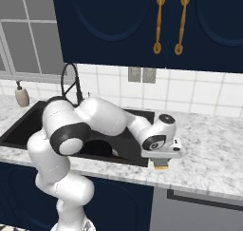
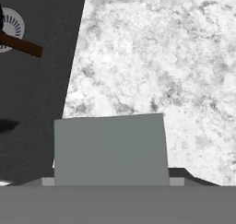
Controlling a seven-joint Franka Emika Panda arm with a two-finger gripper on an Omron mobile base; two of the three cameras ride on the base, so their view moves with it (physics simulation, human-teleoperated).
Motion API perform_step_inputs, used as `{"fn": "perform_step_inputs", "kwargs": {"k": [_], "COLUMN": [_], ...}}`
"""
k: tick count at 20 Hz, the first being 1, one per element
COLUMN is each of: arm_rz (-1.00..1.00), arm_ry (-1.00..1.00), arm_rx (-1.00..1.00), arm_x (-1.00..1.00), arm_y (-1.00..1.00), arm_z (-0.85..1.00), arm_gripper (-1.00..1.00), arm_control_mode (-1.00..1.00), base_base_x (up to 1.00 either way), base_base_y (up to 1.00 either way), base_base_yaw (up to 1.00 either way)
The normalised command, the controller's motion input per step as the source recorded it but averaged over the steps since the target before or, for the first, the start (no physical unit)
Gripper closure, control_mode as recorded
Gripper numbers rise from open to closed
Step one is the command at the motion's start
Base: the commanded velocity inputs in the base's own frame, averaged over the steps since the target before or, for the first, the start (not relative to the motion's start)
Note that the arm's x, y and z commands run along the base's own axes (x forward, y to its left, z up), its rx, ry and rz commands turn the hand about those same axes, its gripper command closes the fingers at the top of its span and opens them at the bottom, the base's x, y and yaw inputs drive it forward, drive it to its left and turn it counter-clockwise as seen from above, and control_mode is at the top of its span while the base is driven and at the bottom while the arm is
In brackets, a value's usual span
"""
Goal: Pick the pan and sponge and place them into the sink. Then turn on the water.
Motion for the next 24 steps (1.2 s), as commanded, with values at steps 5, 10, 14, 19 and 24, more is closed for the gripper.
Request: {"fn": "perform_step_inputs", "kwargs": {"k": [5,10,14,19,24], "arm_rz": [0.17,0.13,0.13,0.18,0.22], "arm_ry": [-0.02,-0.14,-0.17,-0.12,-0.04], "arm_rx": [-0.01,-0.03,0.00,0.00,0.00], "arm_x": [-0.28,-0.18,-0.03,0.00,0.00], "arm_y": [0.27,0.55,0.64,0.86,0.93], "arm_z": [0.54,0.58,0.58,0.30,0.17], "arm_gripper": [1.00,1.00,1.00,1.00,1.00], "arm_control_mode": [-1.00,-1.00,-1.00,-1.00,-1.00], "base_base_x": [0.00,0.00,0.00,0.00,0.00], "base_base_y": [0.00,0.00,0.00,0.00,0.00], "base_base_yaw": [0.00,0.00,0.00,0.00,0.00]}}
